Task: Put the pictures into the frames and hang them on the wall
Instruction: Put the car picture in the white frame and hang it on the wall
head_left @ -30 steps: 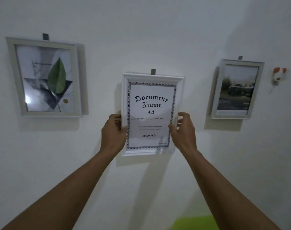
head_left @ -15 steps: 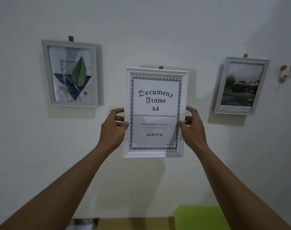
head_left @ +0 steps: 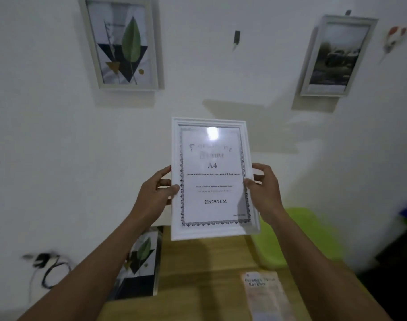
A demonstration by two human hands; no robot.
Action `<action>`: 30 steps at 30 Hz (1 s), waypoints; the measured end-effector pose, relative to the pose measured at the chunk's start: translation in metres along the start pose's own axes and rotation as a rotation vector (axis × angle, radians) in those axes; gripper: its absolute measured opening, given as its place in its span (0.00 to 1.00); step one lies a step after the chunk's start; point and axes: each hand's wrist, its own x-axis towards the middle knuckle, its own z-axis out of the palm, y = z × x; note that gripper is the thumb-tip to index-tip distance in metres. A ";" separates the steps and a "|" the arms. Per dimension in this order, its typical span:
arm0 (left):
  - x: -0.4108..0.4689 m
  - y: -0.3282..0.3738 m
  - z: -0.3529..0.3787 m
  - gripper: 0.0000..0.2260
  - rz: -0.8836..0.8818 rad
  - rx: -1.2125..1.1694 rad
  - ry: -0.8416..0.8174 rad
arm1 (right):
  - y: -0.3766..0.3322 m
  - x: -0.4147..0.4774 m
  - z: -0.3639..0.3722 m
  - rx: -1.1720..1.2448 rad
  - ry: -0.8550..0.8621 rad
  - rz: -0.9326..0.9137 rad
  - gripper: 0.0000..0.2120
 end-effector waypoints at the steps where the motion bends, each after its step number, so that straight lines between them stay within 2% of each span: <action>1: -0.010 -0.010 -0.003 0.29 -0.043 -0.006 -0.058 | 0.010 -0.010 0.004 0.009 -0.003 0.042 0.18; 3: -0.028 -0.034 -0.008 0.37 -0.124 0.000 -0.160 | 0.033 -0.027 0.011 0.010 -0.012 0.131 0.17; 5: -0.043 -0.055 -0.010 0.39 -0.186 0.003 -0.166 | 0.057 -0.040 0.021 -0.013 -0.025 0.206 0.17; 9: -0.062 -0.084 -0.008 0.31 -0.230 0.003 -0.063 | 0.105 -0.053 0.046 -0.146 -0.088 0.303 0.17; 12: -0.072 -0.100 -0.001 0.27 -0.245 0.095 -0.018 | 0.125 -0.059 0.072 -0.307 -0.250 0.261 0.21; 14: -0.081 -0.110 0.008 0.24 -0.222 0.173 -0.052 | 0.124 -0.065 0.087 -0.217 -0.366 0.279 0.22; 17: -0.095 -0.119 0.027 0.21 -0.179 0.251 -0.088 | 0.112 -0.076 0.100 -0.019 -0.464 0.435 0.27; 20: -0.107 -0.125 0.048 0.25 -0.149 0.290 -0.082 | 0.113 -0.085 0.098 0.072 -0.435 0.493 0.29; 23: -0.114 -0.134 0.067 0.27 -0.139 0.295 -0.087 | 0.116 -0.082 0.090 0.187 -0.368 0.504 0.18; 26: -0.111 -0.145 0.084 0.25 -0.144 0.276 -0.159 | 0.128 -0.076 0.083 0.093 -0.210 0.382 0.09; 28: -0.104 -0.156 0.088 0.21 -0.155 0.294 -0.176 | 0.142 -0.075 0.078 0.073 -0.143 0.331 0.09; 30: -0.095 -0.174 0.083 0.19 -0.169 0.372 -0.084 | 0.158 -0.075 0.071 0.137 -0.136 0.356 0.11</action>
